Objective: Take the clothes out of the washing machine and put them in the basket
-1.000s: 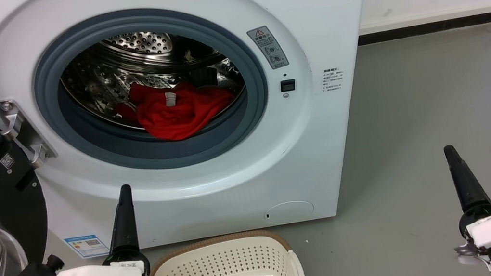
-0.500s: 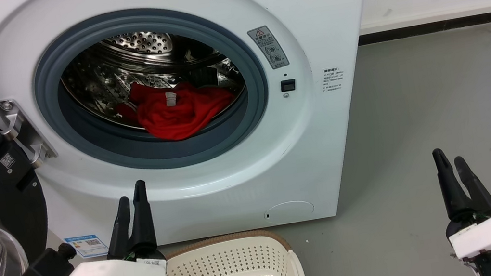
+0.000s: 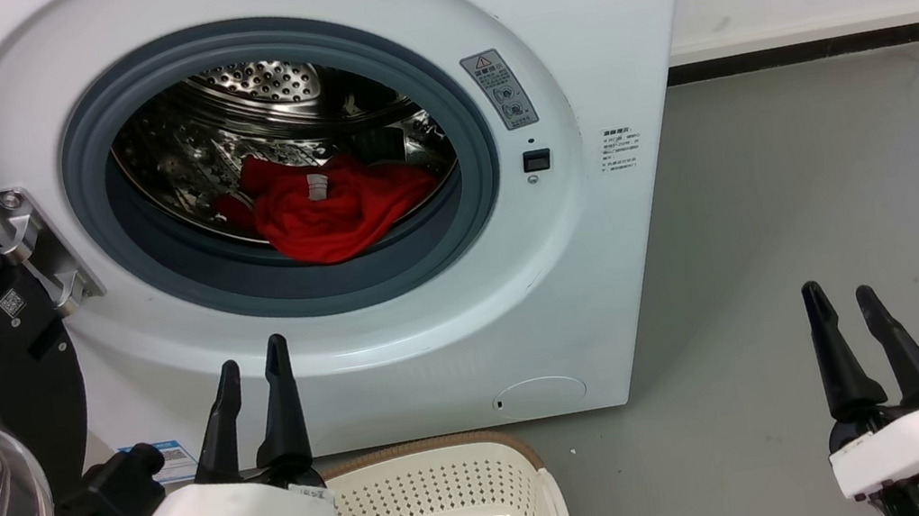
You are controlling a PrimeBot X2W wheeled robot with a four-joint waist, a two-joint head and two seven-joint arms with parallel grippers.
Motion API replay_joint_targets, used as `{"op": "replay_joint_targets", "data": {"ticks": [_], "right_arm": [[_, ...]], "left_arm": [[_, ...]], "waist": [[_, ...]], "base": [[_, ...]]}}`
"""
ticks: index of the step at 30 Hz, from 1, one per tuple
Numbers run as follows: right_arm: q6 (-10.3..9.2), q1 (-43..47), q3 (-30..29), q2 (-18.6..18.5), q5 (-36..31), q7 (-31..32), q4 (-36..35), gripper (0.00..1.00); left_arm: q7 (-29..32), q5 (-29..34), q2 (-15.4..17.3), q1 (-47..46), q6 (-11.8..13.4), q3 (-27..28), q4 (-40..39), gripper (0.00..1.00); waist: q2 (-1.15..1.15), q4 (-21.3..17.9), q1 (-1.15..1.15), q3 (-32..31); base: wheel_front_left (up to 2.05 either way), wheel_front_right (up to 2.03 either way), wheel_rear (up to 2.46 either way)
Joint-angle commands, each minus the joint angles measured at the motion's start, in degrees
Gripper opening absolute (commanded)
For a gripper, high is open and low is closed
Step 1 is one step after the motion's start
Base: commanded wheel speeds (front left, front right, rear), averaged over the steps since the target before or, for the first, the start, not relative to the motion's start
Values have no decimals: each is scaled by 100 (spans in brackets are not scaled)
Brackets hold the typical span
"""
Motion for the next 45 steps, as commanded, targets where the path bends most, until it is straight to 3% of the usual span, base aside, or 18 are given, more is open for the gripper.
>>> {"op": "replay_joint_targets", "data": {"ticks": [1, 45], "right_arm": [[1, 20, 1, 0, -196, -40, -103, 100], [0, 281, 49, 8, -2888, -63, -399, 100]], "left_arm": [[-54, 209, 10, -54, 29, -13, -69, 100], [-657, 2940, 8, 97, 326, -169, 220, 100]], "waist": [[0, -2, 0, 0], [0, 26, 0, -30]], "base": [[0, 0, 0], [0, 0, 0]]}}
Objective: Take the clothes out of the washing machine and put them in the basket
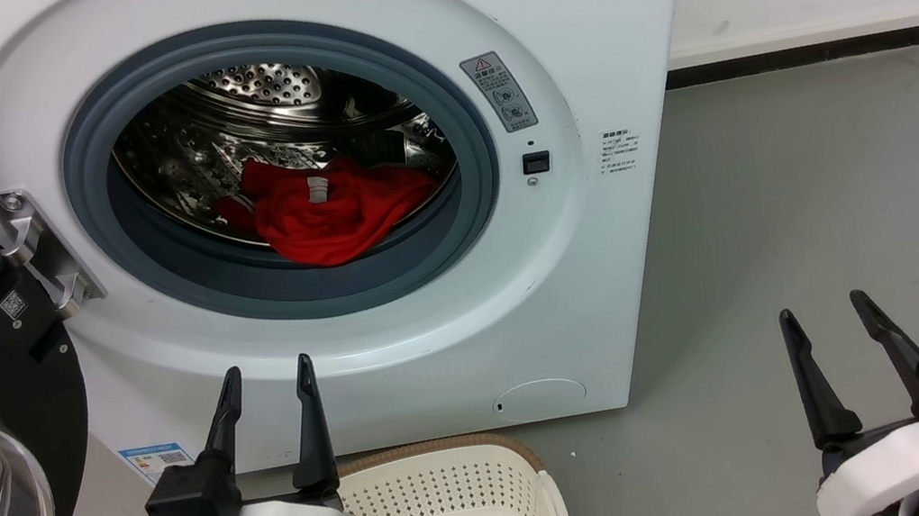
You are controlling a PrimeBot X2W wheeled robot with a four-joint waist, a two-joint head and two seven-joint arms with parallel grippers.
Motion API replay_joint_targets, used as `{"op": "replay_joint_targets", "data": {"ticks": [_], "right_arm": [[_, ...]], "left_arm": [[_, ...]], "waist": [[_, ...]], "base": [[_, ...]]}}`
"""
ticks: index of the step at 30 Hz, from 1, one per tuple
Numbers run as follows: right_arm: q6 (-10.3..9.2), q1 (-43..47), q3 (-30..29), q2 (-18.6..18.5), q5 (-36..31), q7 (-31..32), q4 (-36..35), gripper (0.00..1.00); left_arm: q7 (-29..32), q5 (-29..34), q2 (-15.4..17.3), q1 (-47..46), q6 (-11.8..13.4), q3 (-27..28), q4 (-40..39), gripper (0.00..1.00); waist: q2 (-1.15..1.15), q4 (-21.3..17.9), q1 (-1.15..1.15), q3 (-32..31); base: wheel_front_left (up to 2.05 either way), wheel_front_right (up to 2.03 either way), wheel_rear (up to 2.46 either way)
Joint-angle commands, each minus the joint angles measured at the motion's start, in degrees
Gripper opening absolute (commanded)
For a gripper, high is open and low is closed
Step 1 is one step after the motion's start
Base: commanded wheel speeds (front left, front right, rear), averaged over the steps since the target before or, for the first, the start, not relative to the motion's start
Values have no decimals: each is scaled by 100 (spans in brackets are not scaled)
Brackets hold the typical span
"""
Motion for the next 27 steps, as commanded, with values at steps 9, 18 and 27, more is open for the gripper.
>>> {"op": "replay_joint_targets", "data": {"ticks": [9, 18, 27], "right_arm": [[-2, 90, 15, 11, -587, -87, -100, 100], [-3, 96, 7, 11, -778, -97, -84, 100], [-3, 63, -1, 11, -671, -119, -26, 100]], "left_arm": [[-151, 507, 4, -12, 60, -17, 50, 100], [-190, 578, 4, 7, 88, 16, 74, 100], [-189, 409, 3, -18, 55, 56, 160, 100]], "waist": [[0, 13, 0, -12], [0, 5, 0, -6], [0, 3, 0, 3]], "base": [[0, 0, 0], [0, 0, 0], [0, 0, 0]]}}
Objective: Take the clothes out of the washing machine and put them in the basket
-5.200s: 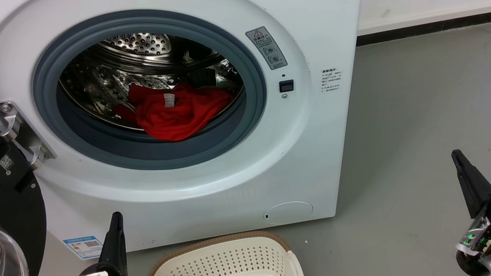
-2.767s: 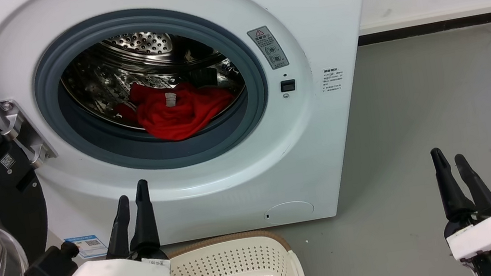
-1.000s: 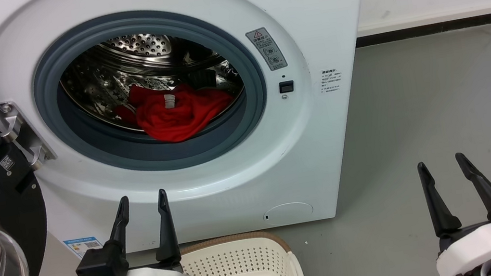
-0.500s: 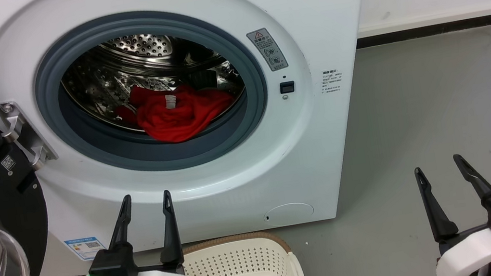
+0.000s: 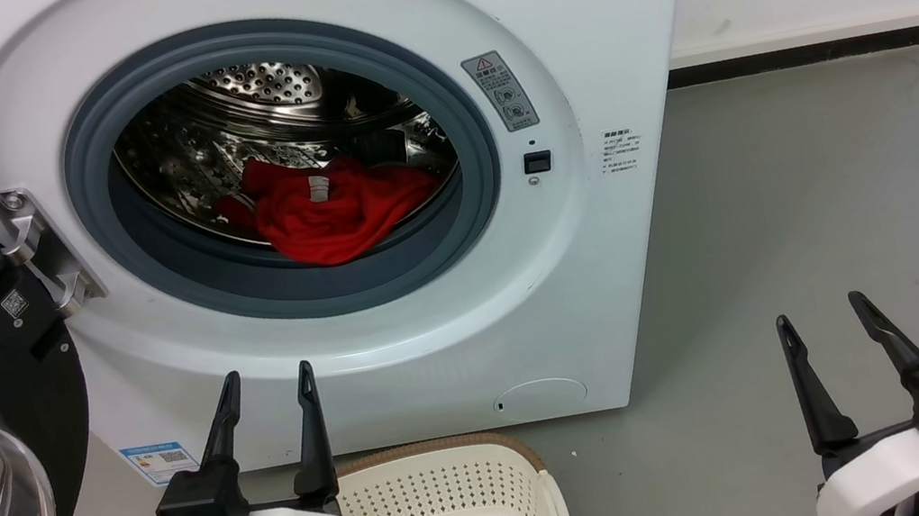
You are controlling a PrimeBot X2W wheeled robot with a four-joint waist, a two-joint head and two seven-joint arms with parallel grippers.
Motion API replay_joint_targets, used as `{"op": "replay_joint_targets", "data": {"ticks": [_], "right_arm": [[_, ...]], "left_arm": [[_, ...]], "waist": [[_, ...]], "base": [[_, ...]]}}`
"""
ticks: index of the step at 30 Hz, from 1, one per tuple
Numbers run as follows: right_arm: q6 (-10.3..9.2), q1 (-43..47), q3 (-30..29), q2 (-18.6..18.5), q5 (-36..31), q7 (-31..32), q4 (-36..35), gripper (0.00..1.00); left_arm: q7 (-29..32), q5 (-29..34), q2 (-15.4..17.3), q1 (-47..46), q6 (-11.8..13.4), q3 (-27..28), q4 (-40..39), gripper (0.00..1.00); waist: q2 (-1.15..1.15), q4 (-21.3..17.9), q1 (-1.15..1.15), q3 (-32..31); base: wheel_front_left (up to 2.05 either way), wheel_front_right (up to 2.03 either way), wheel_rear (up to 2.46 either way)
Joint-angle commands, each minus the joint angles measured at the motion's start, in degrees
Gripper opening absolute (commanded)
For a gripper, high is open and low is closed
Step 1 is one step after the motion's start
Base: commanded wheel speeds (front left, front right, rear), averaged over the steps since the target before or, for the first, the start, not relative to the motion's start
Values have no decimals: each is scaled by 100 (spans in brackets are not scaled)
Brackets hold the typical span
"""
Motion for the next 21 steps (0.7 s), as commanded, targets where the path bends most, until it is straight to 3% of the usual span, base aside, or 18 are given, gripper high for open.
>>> {"op": "replay_joint_targets", "data": {"ticks": [1, 13, 21], "right_arm": [[-4, 6, 0, 11, 13, -31, 15, 100], [-4, -146, 19, 11, 12, -32, -15, 100], [-4, -388, 79, 13, -12, -18, -193, 100]], "left_arm": [[-15, -7, 1, -20, -1, 1, 12, 100], [-15, 43, 1, -129, 28, 80, 146, 100], [-15, -23, 2, -688, -24, 158, 485, 100]], "waist": [[0, 1, 0, -3], [0, -30, 0, 164], [0, -85, 0, 673]], "base": [[0, 0, 0], [0, 0, 0], [0, 0, 0]]}}
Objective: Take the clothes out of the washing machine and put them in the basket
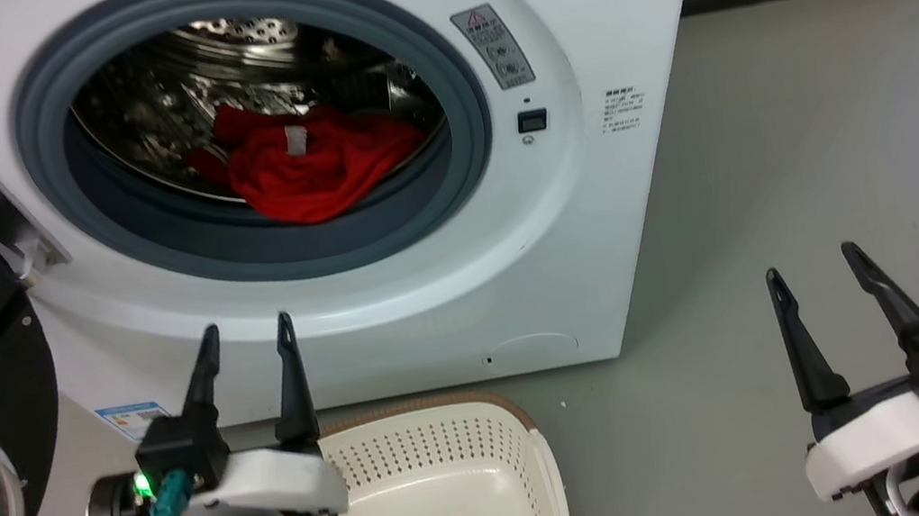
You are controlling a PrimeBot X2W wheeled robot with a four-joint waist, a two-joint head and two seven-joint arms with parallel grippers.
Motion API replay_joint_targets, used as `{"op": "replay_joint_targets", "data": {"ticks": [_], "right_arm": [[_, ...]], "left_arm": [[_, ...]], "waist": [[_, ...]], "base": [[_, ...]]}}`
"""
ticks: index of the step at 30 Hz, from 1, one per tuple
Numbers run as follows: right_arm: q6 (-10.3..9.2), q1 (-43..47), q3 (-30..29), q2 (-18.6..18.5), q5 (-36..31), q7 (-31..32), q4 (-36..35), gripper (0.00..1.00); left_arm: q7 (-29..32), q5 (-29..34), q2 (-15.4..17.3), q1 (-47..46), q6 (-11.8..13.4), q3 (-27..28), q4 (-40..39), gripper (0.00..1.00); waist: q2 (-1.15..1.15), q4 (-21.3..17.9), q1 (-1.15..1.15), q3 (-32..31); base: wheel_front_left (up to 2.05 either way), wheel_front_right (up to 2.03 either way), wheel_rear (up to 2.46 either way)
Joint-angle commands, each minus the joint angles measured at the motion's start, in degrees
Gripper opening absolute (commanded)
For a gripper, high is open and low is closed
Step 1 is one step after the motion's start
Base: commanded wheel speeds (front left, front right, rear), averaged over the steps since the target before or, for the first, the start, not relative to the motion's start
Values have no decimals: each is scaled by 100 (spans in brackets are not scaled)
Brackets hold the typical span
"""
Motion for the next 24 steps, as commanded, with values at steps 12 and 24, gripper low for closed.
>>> {"op": "replay_joint_targets", "data": {"ticks": [12, 24], "right_arm": [[-4, -847, 183, 15, 236, -223, -169, 100], [-4, -1563, 473, 16, 527, -546, 161, 100]], "left_arm": [[11, -96, 357, -1925, -22, 377, 991, 100], [668, -126, 1223, -4199, -260, 449, 2094, 100]], "waist": [[0, -525, 0, 1622], [0, -1177, 0, 2833]], "base": [[0, 0, 0], [0, 0, 0]]}}
